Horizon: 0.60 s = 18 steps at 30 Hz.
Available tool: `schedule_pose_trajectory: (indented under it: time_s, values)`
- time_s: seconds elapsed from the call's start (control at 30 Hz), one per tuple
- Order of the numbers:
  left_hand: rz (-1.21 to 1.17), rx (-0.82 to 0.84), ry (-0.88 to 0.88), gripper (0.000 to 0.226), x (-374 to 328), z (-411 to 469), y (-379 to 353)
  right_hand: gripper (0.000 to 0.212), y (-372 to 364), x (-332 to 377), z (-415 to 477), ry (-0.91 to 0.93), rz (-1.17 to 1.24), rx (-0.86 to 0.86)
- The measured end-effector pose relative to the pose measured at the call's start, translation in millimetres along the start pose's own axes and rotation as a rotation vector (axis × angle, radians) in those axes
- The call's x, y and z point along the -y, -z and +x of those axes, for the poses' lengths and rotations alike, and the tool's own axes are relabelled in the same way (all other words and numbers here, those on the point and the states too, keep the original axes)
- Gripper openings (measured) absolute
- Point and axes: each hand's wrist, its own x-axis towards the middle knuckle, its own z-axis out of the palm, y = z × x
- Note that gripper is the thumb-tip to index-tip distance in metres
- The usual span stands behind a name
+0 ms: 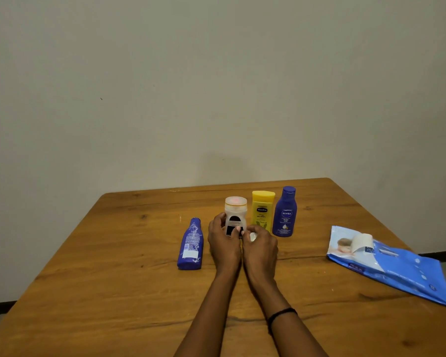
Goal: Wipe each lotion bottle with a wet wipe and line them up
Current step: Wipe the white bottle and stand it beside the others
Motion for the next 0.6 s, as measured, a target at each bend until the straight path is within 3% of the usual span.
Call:
schedule_pose_trajectory:
  time_s: [0.17, 0.37, 0.6]
  values:
    - [-0.006, -0.012, 0.005, 0.053, 0, 0, 0, 0.021, -2, -3, 0, 0.007, 0.002, -0.006]
    - [0.064, -0.046, -0.001, 0.067, -3, -5, 5, 0.008, 3, -3, -4, 0.046, 0.001, 0.023]
    - [-0.068, -0.049, 0.038, 0.046, -8, -26, 23, 0.009, 14, 4, -15, 0.164, 0.117, 0.269]
